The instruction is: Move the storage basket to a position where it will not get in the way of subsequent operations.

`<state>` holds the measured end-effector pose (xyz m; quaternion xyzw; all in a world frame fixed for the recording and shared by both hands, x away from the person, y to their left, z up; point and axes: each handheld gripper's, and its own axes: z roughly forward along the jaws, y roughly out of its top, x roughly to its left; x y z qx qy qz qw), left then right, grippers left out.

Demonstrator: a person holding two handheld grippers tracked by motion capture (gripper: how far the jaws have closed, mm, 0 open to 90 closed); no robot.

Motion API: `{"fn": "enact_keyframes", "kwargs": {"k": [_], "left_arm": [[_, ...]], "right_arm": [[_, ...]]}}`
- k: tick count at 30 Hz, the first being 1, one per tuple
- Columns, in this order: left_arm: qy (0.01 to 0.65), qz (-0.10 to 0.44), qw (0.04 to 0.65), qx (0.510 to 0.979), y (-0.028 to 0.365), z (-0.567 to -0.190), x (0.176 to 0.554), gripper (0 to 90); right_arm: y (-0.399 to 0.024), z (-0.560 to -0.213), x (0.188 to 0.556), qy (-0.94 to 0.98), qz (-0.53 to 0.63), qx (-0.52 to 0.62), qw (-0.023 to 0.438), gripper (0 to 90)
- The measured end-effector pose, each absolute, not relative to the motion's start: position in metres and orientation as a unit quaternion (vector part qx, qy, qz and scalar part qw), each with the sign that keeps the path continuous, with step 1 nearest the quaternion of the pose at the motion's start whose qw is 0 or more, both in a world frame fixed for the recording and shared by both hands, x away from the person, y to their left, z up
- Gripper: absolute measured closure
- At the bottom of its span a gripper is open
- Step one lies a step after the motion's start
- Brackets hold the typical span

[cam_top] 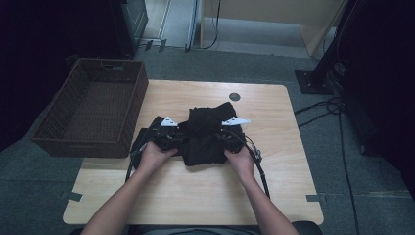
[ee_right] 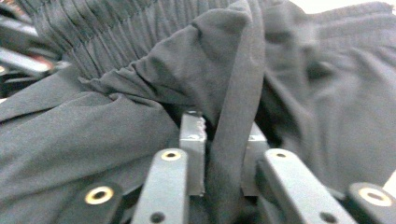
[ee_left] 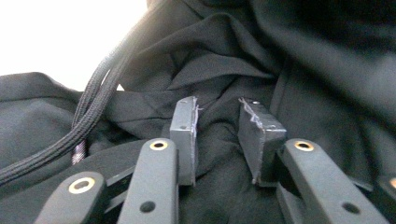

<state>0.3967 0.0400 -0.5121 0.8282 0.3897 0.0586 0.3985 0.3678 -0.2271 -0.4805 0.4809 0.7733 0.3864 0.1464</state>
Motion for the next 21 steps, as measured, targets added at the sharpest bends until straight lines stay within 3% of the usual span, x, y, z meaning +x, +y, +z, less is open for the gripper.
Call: {"fn": "enact_keyframes", "kwargs": {"k": [8,13,18,21], "left_arm": [[0.411,0.058,0.384,0.825,0.047,-0.510,0.388,74.8],[0.428,0.055,0.379,0.819,0.056,-0.508,0.379,76.4],[0.439,0.036,0.391,0.808,0.064,-0.509,0.369,75.5],[0.439,0.029,0.402,0.803,0.067,-0.508,0.368,69.7]], "right_arm": [[-0.264,-0.477,0.372,0.750,0.386,0.512,0.161,84.7],[-0.290,-0.480,0.373,0.737,0.379,0.535,0.167,82.6],[-0.312,-0.493,0.372,0.720,0.372,0.564,0.155,70.9],[-0.315,-0.497,0.370,0.718,0.373,0.569,0.147,59.2]]}}
